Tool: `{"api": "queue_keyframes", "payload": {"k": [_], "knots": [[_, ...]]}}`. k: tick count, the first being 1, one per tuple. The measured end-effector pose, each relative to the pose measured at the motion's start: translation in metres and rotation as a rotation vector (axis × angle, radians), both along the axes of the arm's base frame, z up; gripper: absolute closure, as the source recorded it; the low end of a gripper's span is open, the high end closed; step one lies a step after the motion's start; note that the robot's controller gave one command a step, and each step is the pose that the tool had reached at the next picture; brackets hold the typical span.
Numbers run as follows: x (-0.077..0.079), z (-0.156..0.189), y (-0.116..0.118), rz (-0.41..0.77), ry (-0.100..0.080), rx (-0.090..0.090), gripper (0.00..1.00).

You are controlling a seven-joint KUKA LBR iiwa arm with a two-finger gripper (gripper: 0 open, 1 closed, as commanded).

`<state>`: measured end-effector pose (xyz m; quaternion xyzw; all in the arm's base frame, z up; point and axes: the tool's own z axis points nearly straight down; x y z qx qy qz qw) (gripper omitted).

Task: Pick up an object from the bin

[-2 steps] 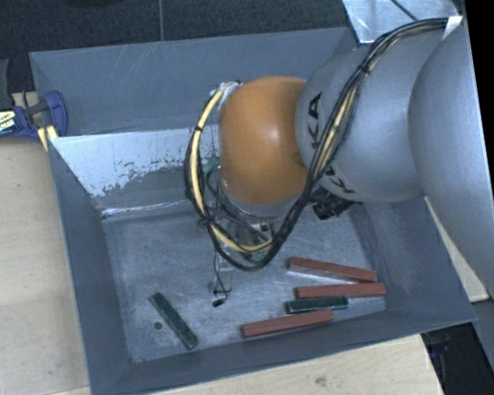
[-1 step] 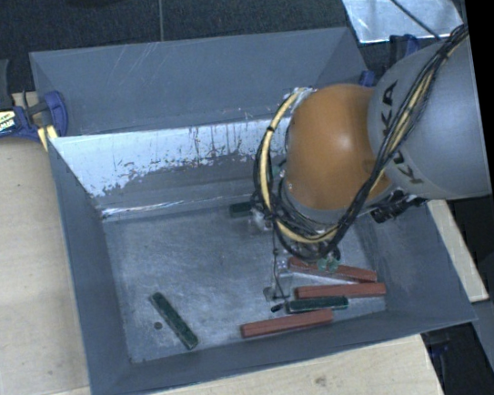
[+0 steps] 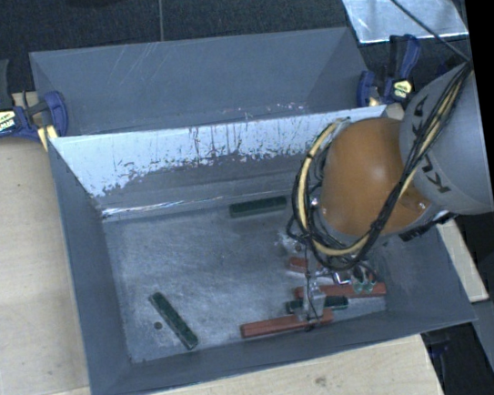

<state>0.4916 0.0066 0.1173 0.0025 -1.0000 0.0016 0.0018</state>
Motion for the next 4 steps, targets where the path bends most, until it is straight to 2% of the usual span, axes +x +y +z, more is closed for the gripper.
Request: {"api": "queue_keyframes", "payload": {"k": [1, 2, 3, 4], "knots": [[0.006, -0.045, -0.066, 0.159, -0.007, 0.003, 0.00], [0.006, -0.040, -0.066, 0.157, 0.001, 0.004, 1.00], [0.055, -0.039, -0.032, 0.049, 0.000, -0.006, 1.00], [0.055, -0.044, -0.027, 0.048, -0.014, 0.002, 0.00]]}}
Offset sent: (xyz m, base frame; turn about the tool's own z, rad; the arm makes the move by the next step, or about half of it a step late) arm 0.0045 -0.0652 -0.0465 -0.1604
